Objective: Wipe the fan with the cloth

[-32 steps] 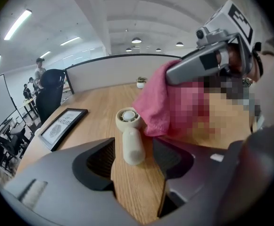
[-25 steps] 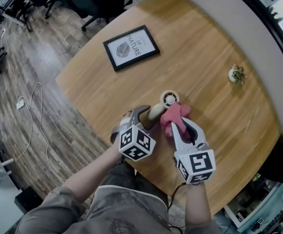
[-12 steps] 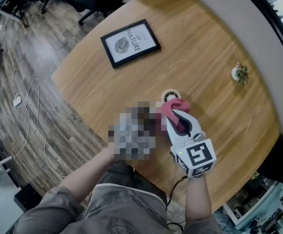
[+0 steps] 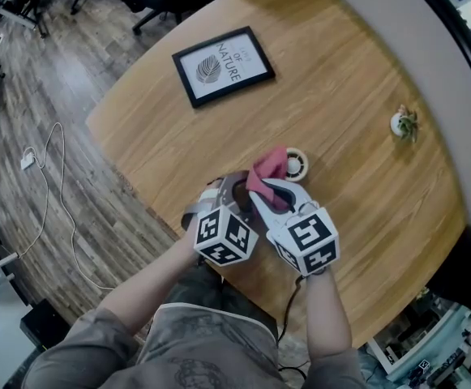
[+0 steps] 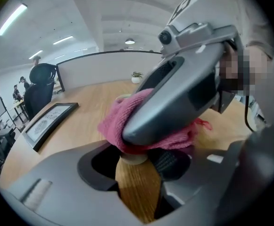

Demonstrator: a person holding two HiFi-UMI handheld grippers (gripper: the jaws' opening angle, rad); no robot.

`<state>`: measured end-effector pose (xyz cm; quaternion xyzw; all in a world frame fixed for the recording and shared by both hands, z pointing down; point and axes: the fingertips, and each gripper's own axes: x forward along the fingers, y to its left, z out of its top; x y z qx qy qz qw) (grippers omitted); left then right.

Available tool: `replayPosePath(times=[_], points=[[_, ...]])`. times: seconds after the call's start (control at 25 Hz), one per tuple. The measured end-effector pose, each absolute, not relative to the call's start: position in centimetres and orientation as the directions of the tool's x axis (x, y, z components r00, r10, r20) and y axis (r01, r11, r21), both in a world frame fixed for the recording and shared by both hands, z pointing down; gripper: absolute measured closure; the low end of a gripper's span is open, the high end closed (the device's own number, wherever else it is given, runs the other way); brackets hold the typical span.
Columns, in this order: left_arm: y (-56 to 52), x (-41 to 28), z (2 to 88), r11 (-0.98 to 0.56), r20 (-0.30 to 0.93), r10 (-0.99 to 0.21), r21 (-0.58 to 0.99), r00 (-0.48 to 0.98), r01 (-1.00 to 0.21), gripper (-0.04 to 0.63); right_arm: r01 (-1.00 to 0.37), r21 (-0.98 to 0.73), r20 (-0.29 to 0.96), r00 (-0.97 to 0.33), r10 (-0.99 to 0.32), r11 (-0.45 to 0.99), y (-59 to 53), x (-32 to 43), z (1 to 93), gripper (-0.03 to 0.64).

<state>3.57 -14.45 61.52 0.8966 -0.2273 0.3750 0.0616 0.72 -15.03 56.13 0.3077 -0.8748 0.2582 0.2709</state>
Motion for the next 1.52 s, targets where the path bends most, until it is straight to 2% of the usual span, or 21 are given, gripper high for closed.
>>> replayPosePath(times=[0.24, 0.52, 0.6, 0.88, 1.04, 1.2, 1.52], points=[[-14.3, 3.5, 61.6, -0.896, 0.694, -0.362, -0.075, 0.623, -0.438, 0.405, -0.791, -0.04, 0.682, -0.468, -0.562, 0.61, -18.2, 4.0, 55.9, 0.541], [-13.6, 3.1, 61.5, -0.909, 0.684, -0.334, -0.052, 0.648, -0.414, 0.405, -0.916, -0.006, 0.69, -0.295, -0.661, 0.402, -20.9, 12.9, 55.1, 0.541], [-13.6, 3.0, 61.4, -0.912, 0.684, -0.327, -0.047, 0.652, -0.408, 0.405, -0.92, -0.018, 0.69, -0.295, -0.661, 0.392, -20.7, 12.9, 55.0, 0.541], [-13.6, 2.9, 61.6, -0.912, 0.693, -0.312, -0.027, 0.65, -0.41, 0.405, -0.853, -0.123, 0.7, -0.437, -0.565, 0.507, -17.9, 5.7, 56.4, 0.543], [-13.5, 3.1, 61.7, -0.918, 0.699, -0.303, -0.03, 0.648, -0.396, 0.405, -0.779, -0.194, 0.713, -0.529, -0.46, 0.596, -15.2, 2.2, 57.1, 0.543], [-13.4, 3.1, 61.7, -0.924, 0.701, -0.295, -0.036, 0.649, -0.381, 0.405, -0.733, -0.283, 0.694, -0.602, -0.396, 0.618, -14.7, 1.5, 57.0, 0.543], [-13.5, 3.0, 61.8, -0.925, 0.698, -0.28, -0.014, 0.659, -0.379, 0.405, -0.787, -0.021, 0.749, -0.421, -0.512, 0.616, -17.5, 4.6, 56.3, 0.538]])
